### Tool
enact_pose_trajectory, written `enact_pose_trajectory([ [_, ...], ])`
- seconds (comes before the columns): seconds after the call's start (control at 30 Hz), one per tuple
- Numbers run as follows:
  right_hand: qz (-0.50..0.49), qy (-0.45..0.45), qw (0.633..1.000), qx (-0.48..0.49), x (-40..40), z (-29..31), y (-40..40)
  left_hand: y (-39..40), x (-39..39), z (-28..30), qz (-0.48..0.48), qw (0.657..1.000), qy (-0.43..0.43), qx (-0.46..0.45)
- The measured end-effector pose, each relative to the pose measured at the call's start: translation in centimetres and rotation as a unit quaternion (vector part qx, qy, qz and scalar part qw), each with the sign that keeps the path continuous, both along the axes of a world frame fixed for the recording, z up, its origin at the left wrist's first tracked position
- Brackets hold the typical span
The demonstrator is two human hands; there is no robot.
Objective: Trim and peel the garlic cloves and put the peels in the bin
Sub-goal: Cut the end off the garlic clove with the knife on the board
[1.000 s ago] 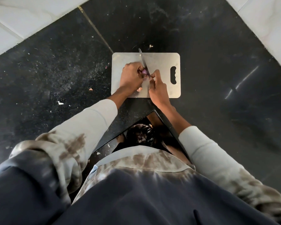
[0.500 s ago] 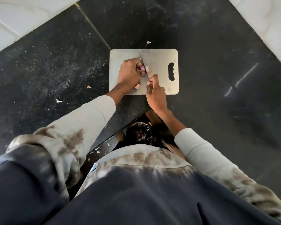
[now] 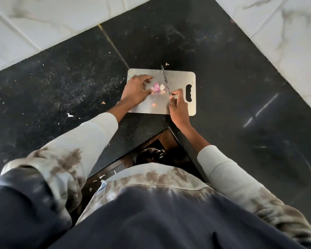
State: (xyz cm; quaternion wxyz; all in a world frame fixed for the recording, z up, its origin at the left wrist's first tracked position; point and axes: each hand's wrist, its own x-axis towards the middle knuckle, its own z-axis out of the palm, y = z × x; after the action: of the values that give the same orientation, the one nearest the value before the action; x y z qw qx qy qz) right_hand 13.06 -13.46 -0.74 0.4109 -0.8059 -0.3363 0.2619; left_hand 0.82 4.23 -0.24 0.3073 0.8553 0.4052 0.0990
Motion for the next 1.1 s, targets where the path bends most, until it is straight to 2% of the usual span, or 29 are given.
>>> enact_pose_trajectory([
  [0.33,0.035,-0.021,0.999,0.025,-2.0,0.1,0.8,0.2,-5.4,0.0,0.006,0.999,0.0,-0.033],
  [0.67,0.041,-0.012,0.999,0.018,-2.8,-0.4,0.5,-1.0,-6.3,-1.6,0.029,0.998,-0.027,-0.053],
  [0.9,-0.047,0.029,0.998,0.03,-1.4,0.2,-0.4,-1.5,-5.9,-1.8,0.058,0.997,-0.039,-0.043],
  [1.1,-0.157,0.122,0.98,0.019,1.4,-0.2,-1.0,-4.8,-2.8,-0.6,-0.046,0.999,-0.029,0.0],
])
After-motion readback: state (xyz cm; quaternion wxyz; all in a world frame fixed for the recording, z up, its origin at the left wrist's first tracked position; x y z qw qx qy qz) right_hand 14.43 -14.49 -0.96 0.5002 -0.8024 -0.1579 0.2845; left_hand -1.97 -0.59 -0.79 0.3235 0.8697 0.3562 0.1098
